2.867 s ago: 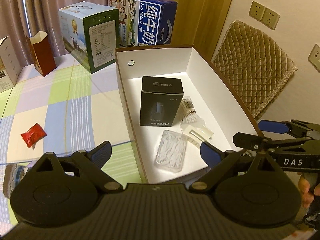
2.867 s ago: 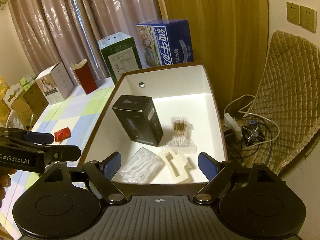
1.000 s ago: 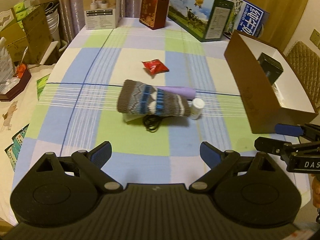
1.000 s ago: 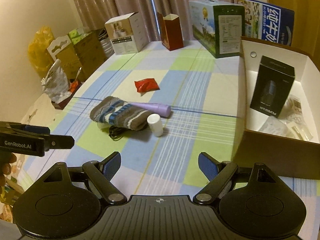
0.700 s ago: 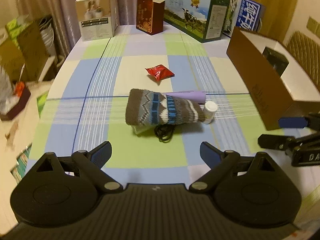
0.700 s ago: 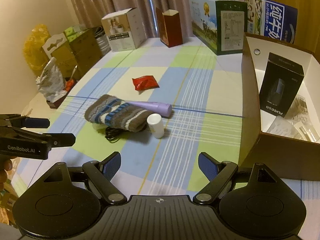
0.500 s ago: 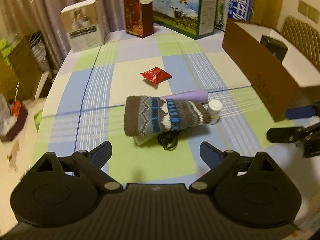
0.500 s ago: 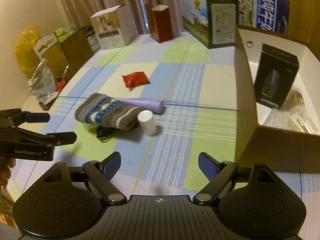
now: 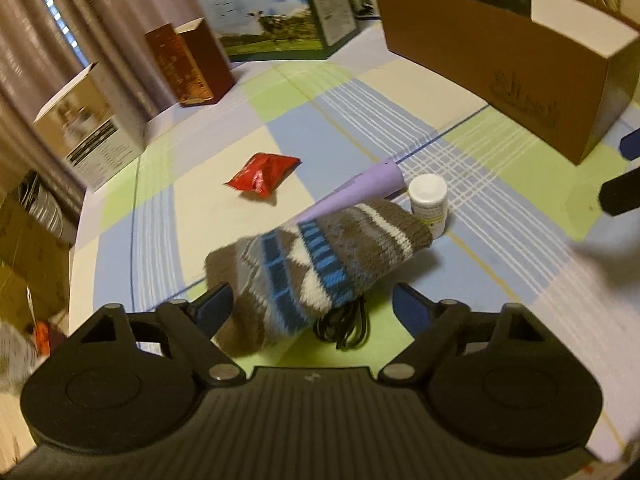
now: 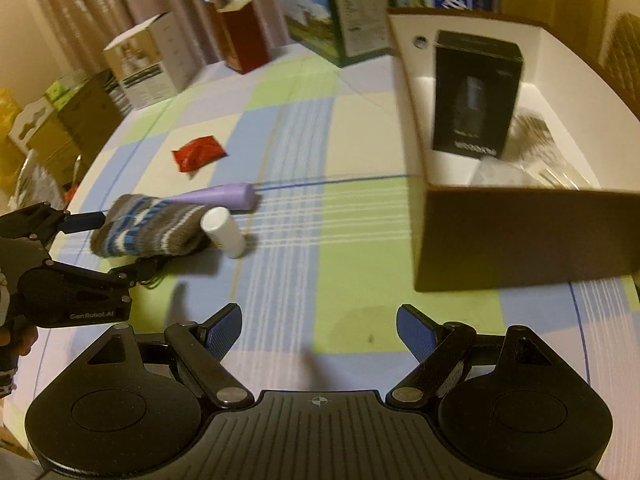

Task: Organize objects
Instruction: 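Withdraw both tools and approach the knitted sock, then grasp the knitted sock with the left tool while the right tool grasps the white bottle, then carry the sock and white bottle into the cardboard box and release both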

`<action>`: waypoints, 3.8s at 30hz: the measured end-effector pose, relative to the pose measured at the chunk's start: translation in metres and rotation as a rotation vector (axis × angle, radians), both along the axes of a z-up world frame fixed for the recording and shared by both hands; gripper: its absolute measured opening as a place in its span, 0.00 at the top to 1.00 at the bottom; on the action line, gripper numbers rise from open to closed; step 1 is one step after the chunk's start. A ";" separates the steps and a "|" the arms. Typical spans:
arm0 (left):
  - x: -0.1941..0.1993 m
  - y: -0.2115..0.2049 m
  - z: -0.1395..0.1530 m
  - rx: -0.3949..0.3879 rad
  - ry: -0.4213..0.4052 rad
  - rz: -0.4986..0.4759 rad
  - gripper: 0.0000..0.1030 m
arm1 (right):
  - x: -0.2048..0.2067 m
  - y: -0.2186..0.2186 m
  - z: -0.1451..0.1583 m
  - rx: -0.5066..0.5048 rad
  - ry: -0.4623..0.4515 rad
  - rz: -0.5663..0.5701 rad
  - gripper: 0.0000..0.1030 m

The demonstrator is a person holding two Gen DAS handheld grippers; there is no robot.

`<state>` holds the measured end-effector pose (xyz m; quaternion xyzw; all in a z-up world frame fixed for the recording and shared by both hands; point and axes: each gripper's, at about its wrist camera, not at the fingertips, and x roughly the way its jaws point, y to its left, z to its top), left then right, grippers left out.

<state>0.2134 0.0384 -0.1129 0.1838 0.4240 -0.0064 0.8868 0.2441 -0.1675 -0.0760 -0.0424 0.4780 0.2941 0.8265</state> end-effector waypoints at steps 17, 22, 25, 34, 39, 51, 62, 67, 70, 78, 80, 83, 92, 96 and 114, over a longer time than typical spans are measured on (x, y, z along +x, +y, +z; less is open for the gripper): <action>-0.012 0.062 0.053 -0.129 -0.098 0.098 0.91 | -0.006 0.051 0.003 0.050 -0.103 0.186 0.31; -0.022 0.108 0.070 -0.327 -0.088 0.292 0.91 | -0.004 0.083 -0.003 0.066 -0.164 0.274 0.47; -0.026 0.123 0.070 -0.365 -0.073 0.359 0.91 | -0.002 0.102 -0.012 0.035 -0.211 0.313 0.54; -0.033 0.140 0.058 -0.395 -0.017 0.490 0.91 | 0.013 0.127 -0.041 -0.023 -0.229 0.334 0.64; -0.028 0.139 0.056 -0.400 -0.003 0.508 0.91 | 0.011 0.126 -0.038 -0.018 -0.243 0.353 0.77; -0.016 0.108 0.077 -0.421 -0.033 0.414 0.91 | 0.005 0.077 0.026 0.119 -0.269 0.274 0.77; 0.013 0.034 0.105 -0.439 -0.063 0.218 0.91 | 0.024 -0.007 0.077 0.150 -0.321 0.146 0.77; 0.039 -0.015 0.116 -0.447 -0.074 0.112 0.91 | 0.046 -0.049 0.098 0.153 -0.348 0.080 0.77; 0.058 -0.044 0.123 -0.448 -0.086 0.057 0.91 | 0.065 -0.072 0.108 0.153 -0.368 0.045 0.77; 0.123 -0.107 0.148 -0.474 -0.122 -0.044 0.91 | 0.129 -0.115 0.133 0.160 -0.430 -0.006 0.77; 0.143 -0.120 0.155 -0.477 -0.133 -0.069 0.91 | 0.146 -0.121 0.136 0.159 -0.443 -0.008 0.77; 0.171 -0.144 0.163 -0.480 -0.139 -0.096 0.91 | 0.174 -0.124 0.135 0.155 -0.449 -0.009 0.77; 0.251 -0.197 0.149 -0.440 -0.081 -0.126 0.91 | 0.245 -0.127 0.108 0.115 -0.390 -0.005 0.77; 0.283 -0.211 0.128 -0.404 -0.019 -0.119 0.91 | 0.267 -0.125 0.087 0.095 -0.344 -0.013 0.77; 0.342 -0.213 0.068 -0.324 0.116 -0.072 0.68 | 0.318 -0.106 0.042 0.056 -0.254 -0.025 0.77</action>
